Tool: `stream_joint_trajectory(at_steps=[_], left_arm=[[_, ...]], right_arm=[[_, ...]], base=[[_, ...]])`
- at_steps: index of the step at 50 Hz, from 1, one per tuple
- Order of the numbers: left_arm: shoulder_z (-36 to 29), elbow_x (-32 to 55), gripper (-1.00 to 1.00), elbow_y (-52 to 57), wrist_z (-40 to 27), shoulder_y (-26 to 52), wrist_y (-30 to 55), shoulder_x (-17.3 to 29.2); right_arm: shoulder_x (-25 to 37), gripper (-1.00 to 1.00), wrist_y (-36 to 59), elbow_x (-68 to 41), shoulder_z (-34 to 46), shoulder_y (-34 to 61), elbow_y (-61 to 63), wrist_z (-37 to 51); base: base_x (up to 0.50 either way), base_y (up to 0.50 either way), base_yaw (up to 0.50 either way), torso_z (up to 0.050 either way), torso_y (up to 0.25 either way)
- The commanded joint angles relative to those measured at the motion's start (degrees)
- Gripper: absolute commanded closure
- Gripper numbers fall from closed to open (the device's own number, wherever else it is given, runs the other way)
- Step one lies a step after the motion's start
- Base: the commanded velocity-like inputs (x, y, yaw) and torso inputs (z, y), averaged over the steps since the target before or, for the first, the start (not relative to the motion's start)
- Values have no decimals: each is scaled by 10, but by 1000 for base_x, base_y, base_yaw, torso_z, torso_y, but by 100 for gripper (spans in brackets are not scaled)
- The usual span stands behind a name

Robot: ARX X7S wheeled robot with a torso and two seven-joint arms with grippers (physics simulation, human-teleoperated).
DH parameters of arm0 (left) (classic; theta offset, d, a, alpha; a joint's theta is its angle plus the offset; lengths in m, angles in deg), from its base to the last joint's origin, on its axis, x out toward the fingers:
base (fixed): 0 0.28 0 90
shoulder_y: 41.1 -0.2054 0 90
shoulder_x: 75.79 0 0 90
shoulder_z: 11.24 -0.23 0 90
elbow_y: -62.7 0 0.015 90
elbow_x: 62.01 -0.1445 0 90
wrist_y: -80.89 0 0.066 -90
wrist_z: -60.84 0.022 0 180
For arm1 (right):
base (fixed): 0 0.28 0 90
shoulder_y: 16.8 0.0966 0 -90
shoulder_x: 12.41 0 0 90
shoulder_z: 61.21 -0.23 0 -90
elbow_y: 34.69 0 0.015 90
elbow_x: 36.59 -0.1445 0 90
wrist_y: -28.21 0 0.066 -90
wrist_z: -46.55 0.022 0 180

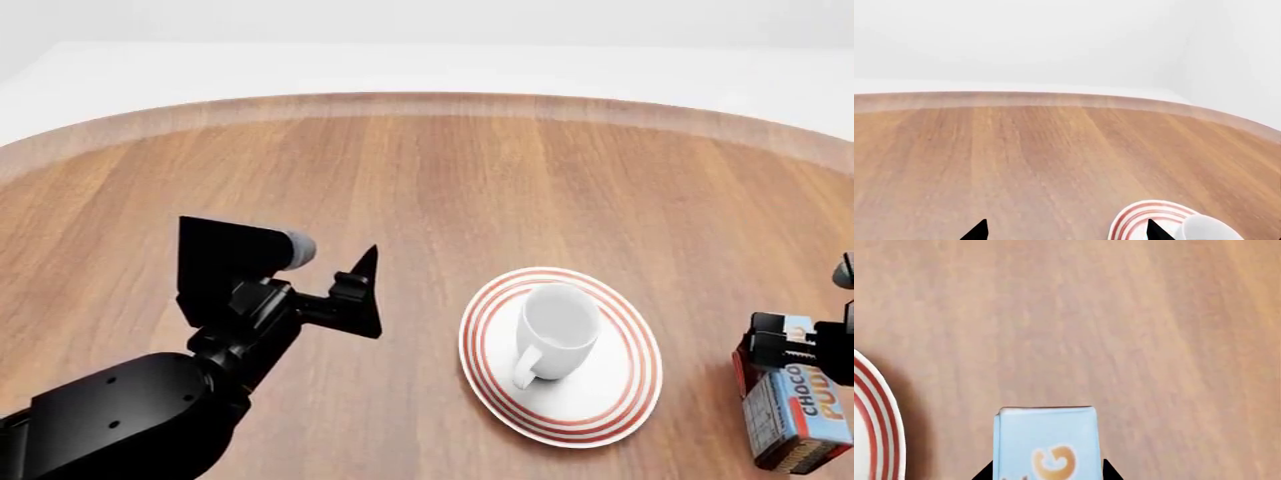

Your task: Pick up the white mug and put it on the plate, and put the chocolate pudding to the right of the plate.

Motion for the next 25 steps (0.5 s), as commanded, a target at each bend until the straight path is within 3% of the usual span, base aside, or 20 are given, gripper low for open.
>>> stream_joint_trajectory(at_steps=[1, 11, 12, 25], left_arm=[[0, -1, -100, -2, 0, -1, 2, -3], [0, -1, -100, -4, 2, -2, 2, -5], [0, -2, -100, -4, 3, -2, 2, -5], [1, -2, -100, -6, 3, -3, 4, -8]], right_arm=[[-7, 100, -16, 9, -1, -25, -22, -10], [-14, 100, -19, 4, -5, -36, -39, -12], [-14, -100, -20, 5, -4, -37, -38, -13], [-31, -100, -25, 12, 0, -41, -75, -27]], base=[[0, 0, 0, 0, 0], [0, 0, 0, 0, 0], [0, 0, 0, 0, 0], [0, 0, 0, 0, 0]])
